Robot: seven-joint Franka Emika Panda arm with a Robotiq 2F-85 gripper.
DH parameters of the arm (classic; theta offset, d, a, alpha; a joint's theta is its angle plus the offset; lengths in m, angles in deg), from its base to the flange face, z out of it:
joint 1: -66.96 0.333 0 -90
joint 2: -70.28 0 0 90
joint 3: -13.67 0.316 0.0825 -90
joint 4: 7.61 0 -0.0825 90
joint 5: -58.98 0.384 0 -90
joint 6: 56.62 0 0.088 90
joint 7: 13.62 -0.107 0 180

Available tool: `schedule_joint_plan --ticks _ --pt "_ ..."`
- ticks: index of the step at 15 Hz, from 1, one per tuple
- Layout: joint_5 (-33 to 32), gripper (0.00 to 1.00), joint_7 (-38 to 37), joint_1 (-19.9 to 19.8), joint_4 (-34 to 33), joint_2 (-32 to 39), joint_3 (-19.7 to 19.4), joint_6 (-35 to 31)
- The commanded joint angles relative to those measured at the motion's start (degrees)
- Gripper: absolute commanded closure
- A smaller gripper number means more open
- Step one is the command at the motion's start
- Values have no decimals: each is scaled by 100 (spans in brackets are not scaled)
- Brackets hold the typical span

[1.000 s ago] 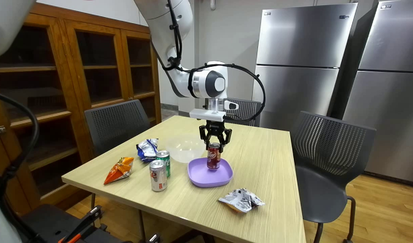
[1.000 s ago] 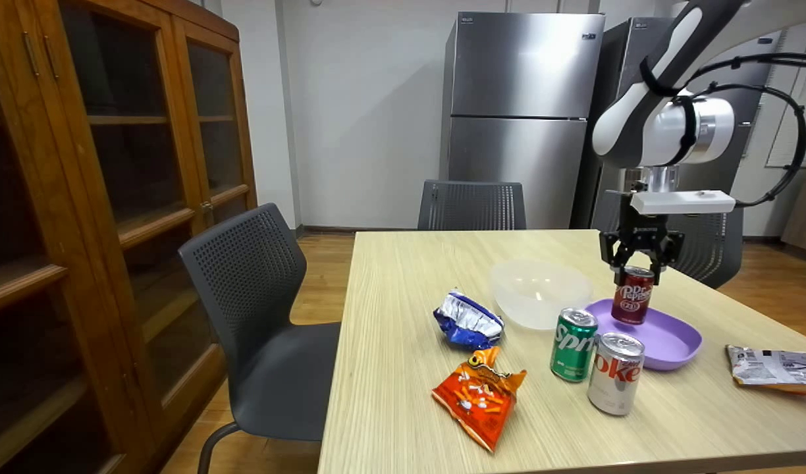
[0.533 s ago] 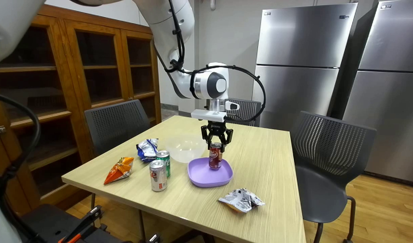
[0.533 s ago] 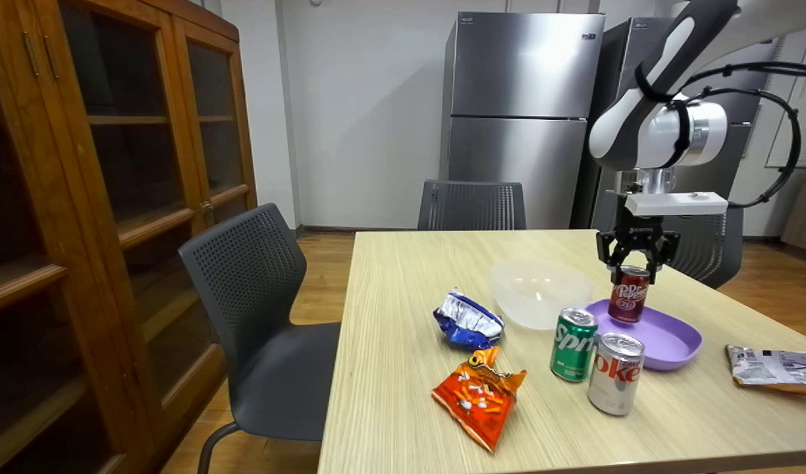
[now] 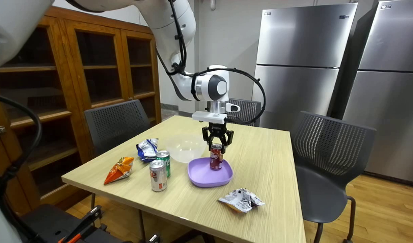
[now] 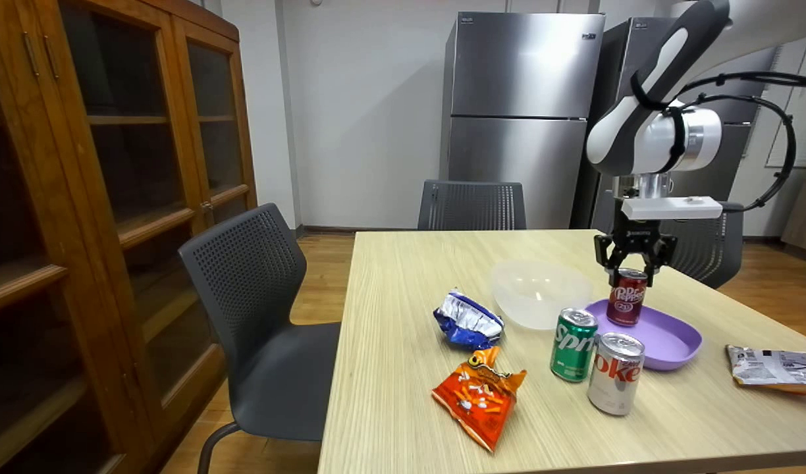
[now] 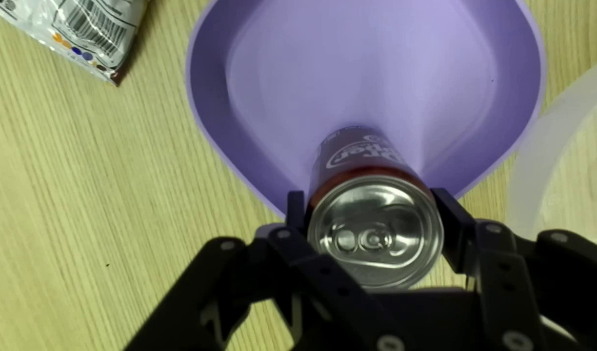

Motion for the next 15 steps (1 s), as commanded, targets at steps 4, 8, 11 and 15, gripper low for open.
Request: schedule_joint_plan --ticks 4,8,11,15 --pt "-22 0 -64 -73 137 -306 24 -24" --pt "-67 0 44 -92 632 -802 14 -142" --pt "-114 0 117 -84 1198 -1271 5 -287" --pt "-156 0 243 -80 2088 -1959 8 -511"
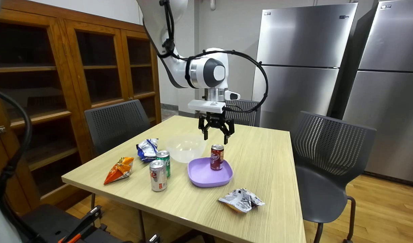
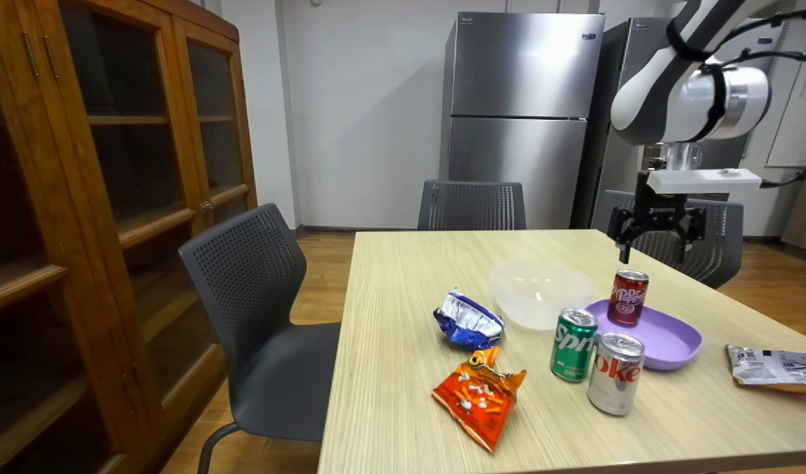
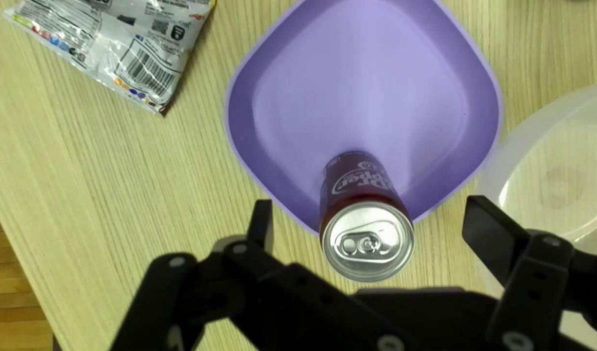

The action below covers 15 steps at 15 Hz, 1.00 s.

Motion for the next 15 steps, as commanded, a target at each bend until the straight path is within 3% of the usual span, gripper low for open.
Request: schedule_joint_plan --ticks 1,7,15 --pt "-158 0 184 -48 1130 -919 52 -325" --pt "-333 0 156 70 2267 -1889 106 -517" --pt "-368 0 -167 433 3423 -2929 527 -485"
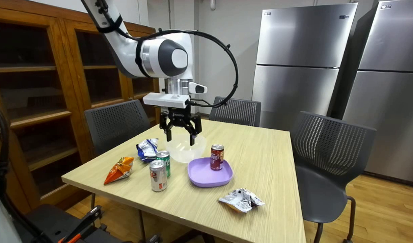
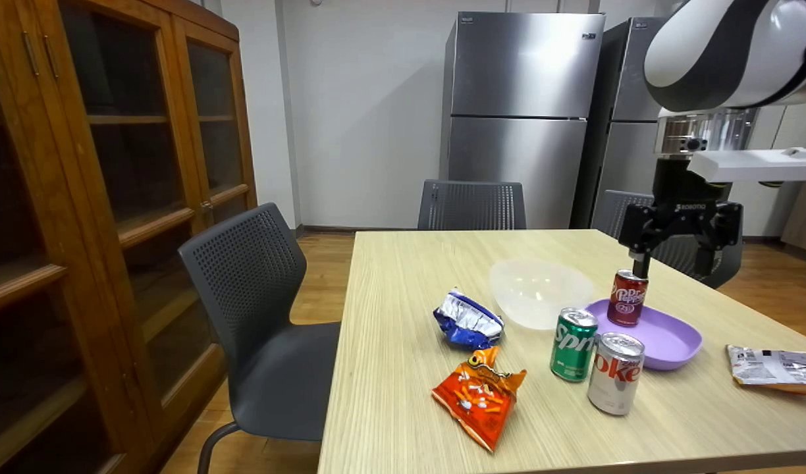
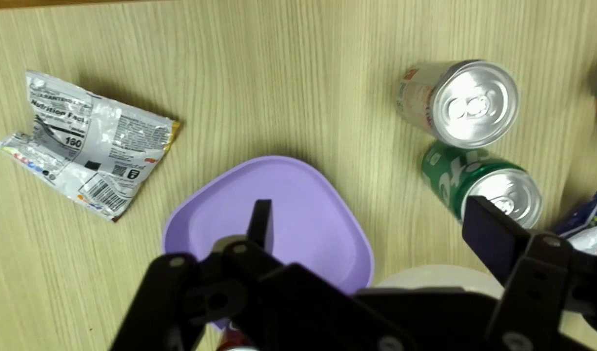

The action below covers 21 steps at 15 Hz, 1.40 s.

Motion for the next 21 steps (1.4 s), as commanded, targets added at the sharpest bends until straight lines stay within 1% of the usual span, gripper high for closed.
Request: schedule_joint_plan --ticks 1,6,11,16,21 --pt "-135 0 -341 172 606 -612 233 -70" --pt "-298 0 -549 397 944 -834 536 -253" --pt "-746 0 -935 495 1180 -658 735 -1025" --pt "-1205 0 -1463 479 1203 -368 761 -1566" --pt "-1677 0 -1996 552 994 116 670 -1776"
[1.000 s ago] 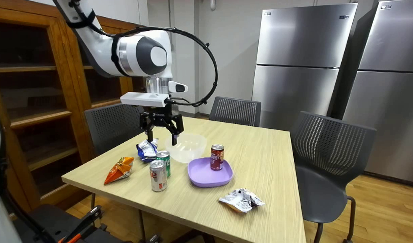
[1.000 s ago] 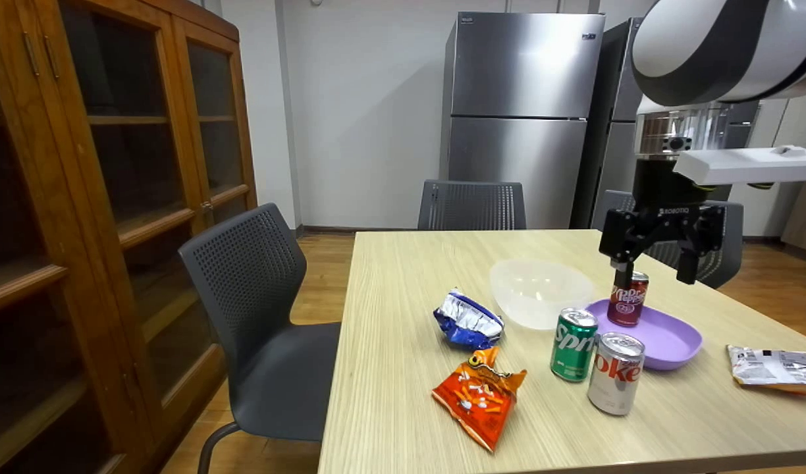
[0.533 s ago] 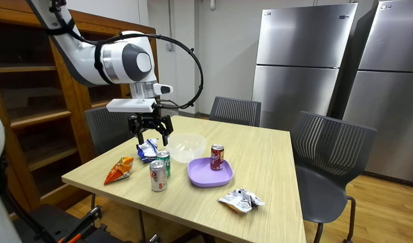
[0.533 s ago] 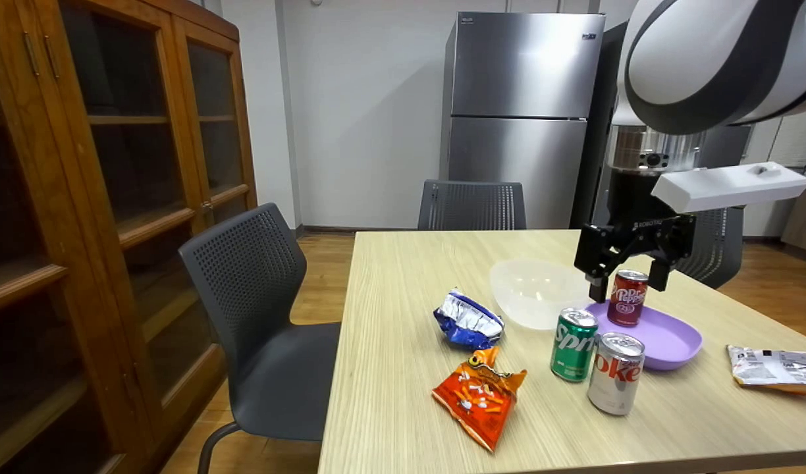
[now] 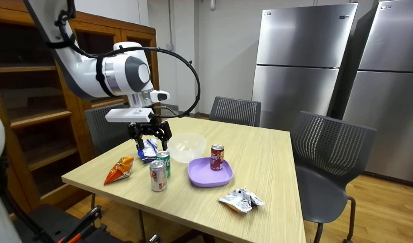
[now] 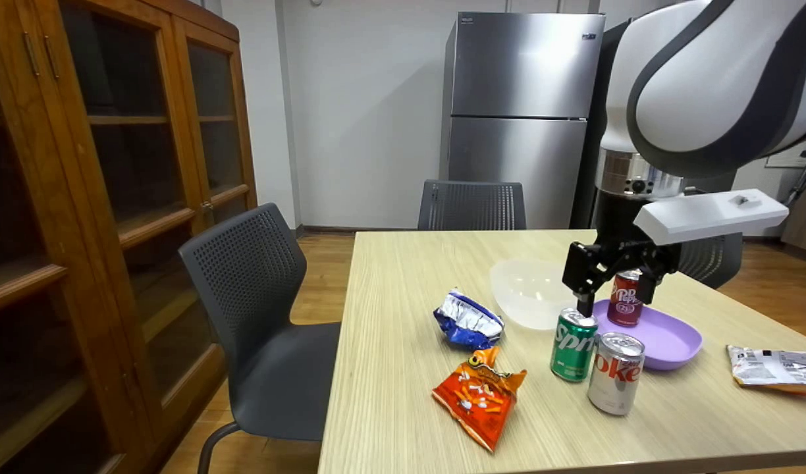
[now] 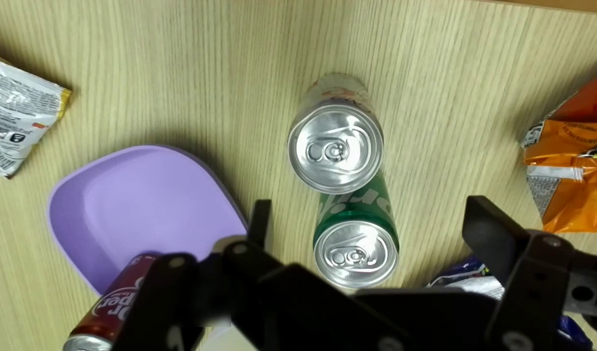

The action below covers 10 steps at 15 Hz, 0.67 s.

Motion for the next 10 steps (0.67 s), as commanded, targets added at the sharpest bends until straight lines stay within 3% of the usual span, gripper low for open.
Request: schedule_joint_plan --ticks 1,10 --pt "-445 0 -569 80 -203 376 -67 -151" --pt "-628 0 -1092 490 -991 1283 -494 -144"
